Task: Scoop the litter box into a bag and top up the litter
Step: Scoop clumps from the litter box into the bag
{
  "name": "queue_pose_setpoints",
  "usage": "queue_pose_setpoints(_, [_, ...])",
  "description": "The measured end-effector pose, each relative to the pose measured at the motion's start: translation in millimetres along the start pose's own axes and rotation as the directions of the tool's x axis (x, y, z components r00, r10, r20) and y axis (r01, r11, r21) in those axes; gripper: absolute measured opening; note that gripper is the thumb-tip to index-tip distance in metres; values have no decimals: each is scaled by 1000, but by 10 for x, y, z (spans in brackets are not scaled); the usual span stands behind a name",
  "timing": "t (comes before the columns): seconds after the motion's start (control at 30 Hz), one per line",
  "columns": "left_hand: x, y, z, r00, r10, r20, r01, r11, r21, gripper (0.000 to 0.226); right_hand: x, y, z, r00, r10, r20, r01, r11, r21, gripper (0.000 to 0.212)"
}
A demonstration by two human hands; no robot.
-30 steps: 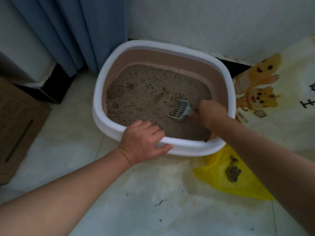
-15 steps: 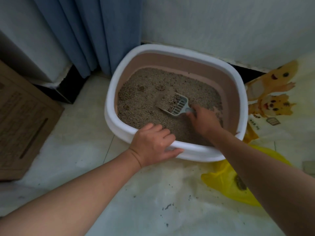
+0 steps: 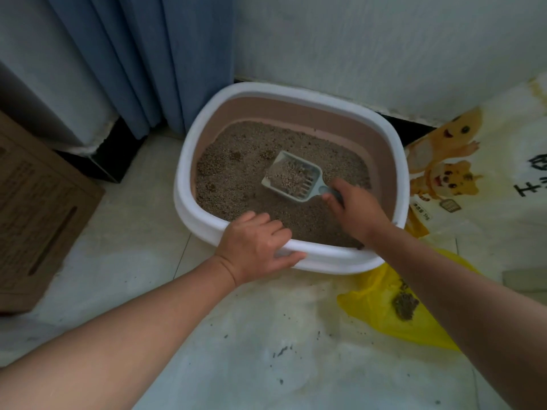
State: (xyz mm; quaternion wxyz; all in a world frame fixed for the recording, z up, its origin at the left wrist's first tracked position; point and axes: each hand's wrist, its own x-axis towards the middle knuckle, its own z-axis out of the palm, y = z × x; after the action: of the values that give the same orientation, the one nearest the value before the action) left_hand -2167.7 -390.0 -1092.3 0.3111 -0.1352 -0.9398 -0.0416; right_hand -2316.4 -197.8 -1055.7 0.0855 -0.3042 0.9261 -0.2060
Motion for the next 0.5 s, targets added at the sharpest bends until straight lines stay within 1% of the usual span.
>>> queue_pose_setpoints(0.17, [-17, -7, 18, 1000, 1, 30, -1, 1000, -4, 46, -52, 9, -92, 1000, -11, -5, 11, 1000, -3, 12])
queue_pose_setpoints(0.27, [-14, -8, 14, 999, 2, 39, -2, 1000, -7, 46, -73, 44, -144, 1000, 2, -3, -2, 1000, -20, 15])
queue_pose_setpoints(0.33, [-11, -7, 8, 999, 2, 40, -2, 1000, -3, 45, -96, 76, -162, 1000, -18, 15, 18, 999, -39, 18])
queue_pose_setpoints(0.4, [-10, -8, 2, 999, 4, 43, -4, 1000, 2, 45, -114, 109, -168, 1000, -17, 17, 17, 999, -28, 19])
queue_pose_setpoints(0.5, [-11, -8, 1, 999, 3, 42, -4, 1000, 10, 45, -131, 126, -158, 999, -17, 36, 19, 998, -66, 19])
